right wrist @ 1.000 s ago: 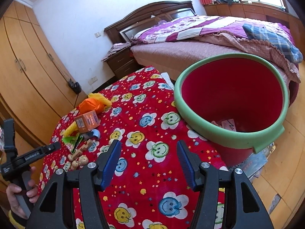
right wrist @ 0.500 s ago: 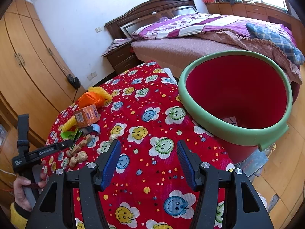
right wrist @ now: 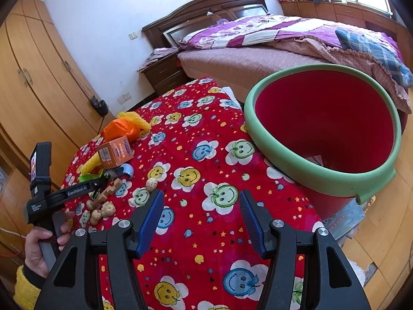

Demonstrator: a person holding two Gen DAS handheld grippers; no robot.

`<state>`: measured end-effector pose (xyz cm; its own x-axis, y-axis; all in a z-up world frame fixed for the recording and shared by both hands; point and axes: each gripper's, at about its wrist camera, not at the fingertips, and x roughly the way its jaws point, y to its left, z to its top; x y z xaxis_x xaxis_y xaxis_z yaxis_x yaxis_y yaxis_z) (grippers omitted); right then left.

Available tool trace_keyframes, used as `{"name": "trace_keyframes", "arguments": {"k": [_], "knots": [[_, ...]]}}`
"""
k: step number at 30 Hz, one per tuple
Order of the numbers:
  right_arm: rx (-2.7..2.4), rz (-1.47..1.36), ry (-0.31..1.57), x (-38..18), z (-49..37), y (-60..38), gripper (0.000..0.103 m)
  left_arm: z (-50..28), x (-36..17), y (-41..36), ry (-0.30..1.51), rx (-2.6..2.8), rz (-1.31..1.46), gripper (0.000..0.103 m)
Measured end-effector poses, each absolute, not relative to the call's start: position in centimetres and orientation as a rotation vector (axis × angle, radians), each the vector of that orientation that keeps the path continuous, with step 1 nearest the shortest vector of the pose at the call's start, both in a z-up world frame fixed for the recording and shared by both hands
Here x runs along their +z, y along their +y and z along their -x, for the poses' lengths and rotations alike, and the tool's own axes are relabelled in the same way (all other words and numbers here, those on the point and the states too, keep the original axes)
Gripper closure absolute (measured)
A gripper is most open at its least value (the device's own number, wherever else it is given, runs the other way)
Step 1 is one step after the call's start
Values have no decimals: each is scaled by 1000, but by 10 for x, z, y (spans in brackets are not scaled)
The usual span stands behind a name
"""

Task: Collect trash
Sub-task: 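Grasp the green mosquito-coil box with the left tool, then grasp the orange carton with the right tool while the left tool holds the green box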

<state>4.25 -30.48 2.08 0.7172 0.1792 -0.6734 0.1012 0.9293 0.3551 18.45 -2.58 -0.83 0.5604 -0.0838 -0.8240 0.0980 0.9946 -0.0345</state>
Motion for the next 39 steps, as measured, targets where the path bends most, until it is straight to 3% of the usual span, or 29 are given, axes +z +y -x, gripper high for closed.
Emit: {"name": "trace_keyframes", "arguments": {"k": [2,3,18,34,37,39], "knots": [[50,-384,777,21,-43,-303,41,-184,-7,-28,961,-116,-25,56],[52,-381,776,21,-43,-302,41,-183,-7,-27,959,-118,-24,56],[120,-323,773,33,-58,-270,41,-145,24,20,878,-90,72,57],[223,-206,818,34,-132,-177,41,-174,17,65,855,-10,146,57],[219,-186,842,28,-144,-165,30,-178,13,68,845,-11,153,57],[220,-183,852,24,-152,-161,29,-180,10,69,845,-13,161,57]]}}
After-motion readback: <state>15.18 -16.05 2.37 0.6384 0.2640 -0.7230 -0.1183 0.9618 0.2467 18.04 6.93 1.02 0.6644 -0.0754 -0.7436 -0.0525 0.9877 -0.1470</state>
